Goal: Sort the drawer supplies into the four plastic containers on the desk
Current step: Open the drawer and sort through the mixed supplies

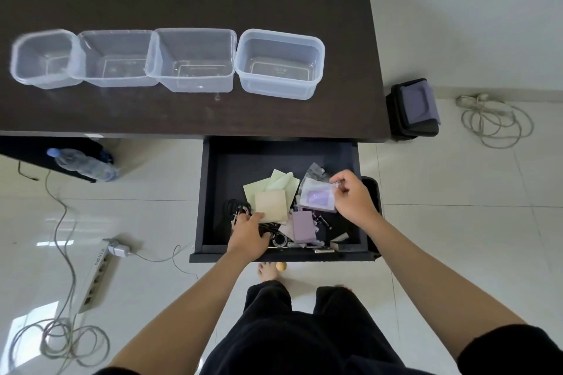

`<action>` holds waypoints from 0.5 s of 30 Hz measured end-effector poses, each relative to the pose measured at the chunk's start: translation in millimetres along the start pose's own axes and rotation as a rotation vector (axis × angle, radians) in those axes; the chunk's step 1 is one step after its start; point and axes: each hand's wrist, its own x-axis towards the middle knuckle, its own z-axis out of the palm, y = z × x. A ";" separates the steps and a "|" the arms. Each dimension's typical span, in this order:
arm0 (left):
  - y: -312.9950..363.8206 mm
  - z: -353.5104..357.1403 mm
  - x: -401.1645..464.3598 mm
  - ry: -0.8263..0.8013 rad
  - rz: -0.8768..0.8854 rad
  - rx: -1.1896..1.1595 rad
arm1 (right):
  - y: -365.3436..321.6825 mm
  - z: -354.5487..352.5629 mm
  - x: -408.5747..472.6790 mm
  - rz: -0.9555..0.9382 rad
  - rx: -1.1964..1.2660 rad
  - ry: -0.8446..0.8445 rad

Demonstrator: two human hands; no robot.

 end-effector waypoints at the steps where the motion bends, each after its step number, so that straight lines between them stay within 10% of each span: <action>1: 2.0 2.1 -3.2 0.010 -0.009 0.015 | -1.1 -2.1 0.7 0.006 0.025 0.013; 15: 85.8 61.3 -44.7 0.347 -0.192 0.179 | 11.6 -36.3 2.8 -0.063 0.193 -0.095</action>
